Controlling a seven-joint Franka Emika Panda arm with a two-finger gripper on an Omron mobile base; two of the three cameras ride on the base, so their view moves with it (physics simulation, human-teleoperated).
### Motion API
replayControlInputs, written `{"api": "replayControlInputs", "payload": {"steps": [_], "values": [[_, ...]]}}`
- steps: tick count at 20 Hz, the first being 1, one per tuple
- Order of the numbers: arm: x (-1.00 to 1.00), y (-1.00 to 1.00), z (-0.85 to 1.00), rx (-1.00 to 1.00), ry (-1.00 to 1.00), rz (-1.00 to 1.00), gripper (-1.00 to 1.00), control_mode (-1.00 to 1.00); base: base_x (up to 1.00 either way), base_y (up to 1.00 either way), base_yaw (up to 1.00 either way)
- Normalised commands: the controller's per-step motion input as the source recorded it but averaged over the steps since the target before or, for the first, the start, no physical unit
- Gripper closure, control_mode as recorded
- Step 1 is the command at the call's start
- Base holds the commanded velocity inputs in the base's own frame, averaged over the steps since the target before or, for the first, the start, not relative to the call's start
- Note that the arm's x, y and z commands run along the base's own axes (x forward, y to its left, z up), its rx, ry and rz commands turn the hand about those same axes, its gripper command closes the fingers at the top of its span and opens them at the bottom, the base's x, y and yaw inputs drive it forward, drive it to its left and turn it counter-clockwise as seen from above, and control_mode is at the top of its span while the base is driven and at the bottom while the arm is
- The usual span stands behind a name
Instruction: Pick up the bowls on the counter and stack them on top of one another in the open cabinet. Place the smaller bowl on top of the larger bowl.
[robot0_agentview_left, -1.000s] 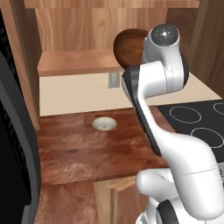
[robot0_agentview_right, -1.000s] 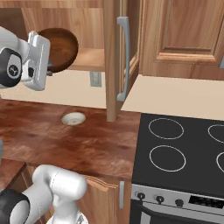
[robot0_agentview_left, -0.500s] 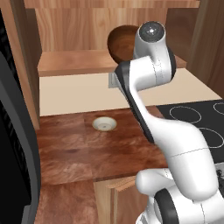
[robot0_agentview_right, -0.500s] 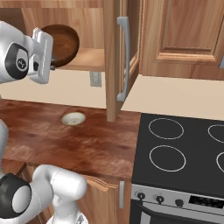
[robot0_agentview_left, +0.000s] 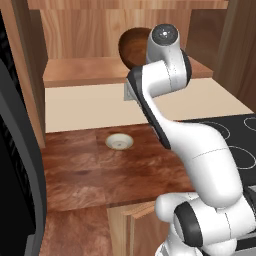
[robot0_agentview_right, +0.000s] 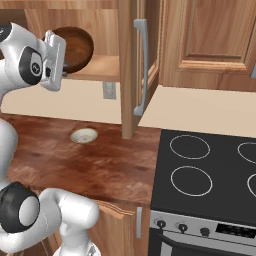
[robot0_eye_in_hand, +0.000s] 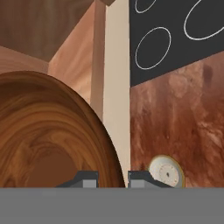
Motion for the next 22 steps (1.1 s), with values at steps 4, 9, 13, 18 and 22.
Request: {"api": "replayControlInputs", "payload": {"steps": [4,9,13,18,22], "values": [[0.38,0.09,0.00,0.03,0.00,0.00,1.00,-1.00,0.00,0.00,0.00],[0.28,0.08,-0.03,0.01,0.00,0.00,1.00,-1.00,0.00,0.00,0.00],[0.21,0.03,-0.10,0.01,-0.02,0.00,1.00,-1.00,0.00,0.00,0.00],[0.21,0.02,-0.11,0.01,-0.02,0.00,1.00,-1.00,0.00,0.00,0.00],[0.22,0.02,-0.09,0.02,-0.03,0.00,1.00,-1.00,0.00,0.00,0.00]]}}
